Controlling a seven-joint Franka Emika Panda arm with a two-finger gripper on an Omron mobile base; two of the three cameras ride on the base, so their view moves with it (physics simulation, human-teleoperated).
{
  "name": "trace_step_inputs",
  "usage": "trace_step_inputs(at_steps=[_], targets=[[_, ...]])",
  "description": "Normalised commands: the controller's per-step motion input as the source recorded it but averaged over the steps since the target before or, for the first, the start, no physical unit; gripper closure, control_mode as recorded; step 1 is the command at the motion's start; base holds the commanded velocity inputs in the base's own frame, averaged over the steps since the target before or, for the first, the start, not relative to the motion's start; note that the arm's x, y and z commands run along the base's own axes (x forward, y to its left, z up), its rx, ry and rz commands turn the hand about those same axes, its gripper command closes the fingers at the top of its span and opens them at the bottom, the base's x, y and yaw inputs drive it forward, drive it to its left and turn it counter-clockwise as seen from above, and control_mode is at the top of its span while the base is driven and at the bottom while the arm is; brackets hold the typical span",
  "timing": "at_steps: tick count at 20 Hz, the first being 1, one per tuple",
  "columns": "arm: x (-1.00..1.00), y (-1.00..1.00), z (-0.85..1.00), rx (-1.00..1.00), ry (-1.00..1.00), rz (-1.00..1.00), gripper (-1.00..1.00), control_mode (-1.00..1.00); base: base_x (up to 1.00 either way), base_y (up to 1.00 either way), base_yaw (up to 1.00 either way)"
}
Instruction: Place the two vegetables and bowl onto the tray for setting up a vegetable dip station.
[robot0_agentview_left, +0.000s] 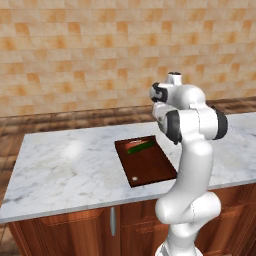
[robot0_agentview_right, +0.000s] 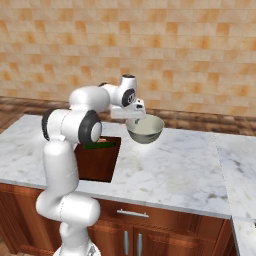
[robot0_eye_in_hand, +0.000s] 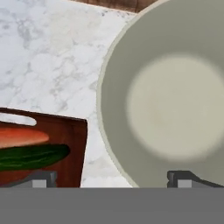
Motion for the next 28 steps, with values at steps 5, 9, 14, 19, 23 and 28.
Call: trace_step_inputs(at_steps=[5,9,14,19,23,28], targets=[[0.18,-0.03,-0.39,0.00,0.00,0.15,-1.00,-1.00,0.00,0.00,0.00],[0.18,-0.04,-0.28,0.00,0.00,0.12,-1.00,-1.00,0.00,0.00,0.00],[0.08,-0.03,-0.20,0.00,0.00,0.12,-1.00,-1.00,0.00,0.00,0.00],[0.00,0.00,-0.21,0.00,0.00,0.12,-1.00,-1.00,0.00,0.00,0.00],[0.00,0.00,-0.17,0.00,0.00,0.07,-1.00,-1.00,0.00,0.00,0.00],[0.00,0.00,-0.11,0.00,0.00,0.01,1.00,-1.00,0.00,0.00,0.00]])
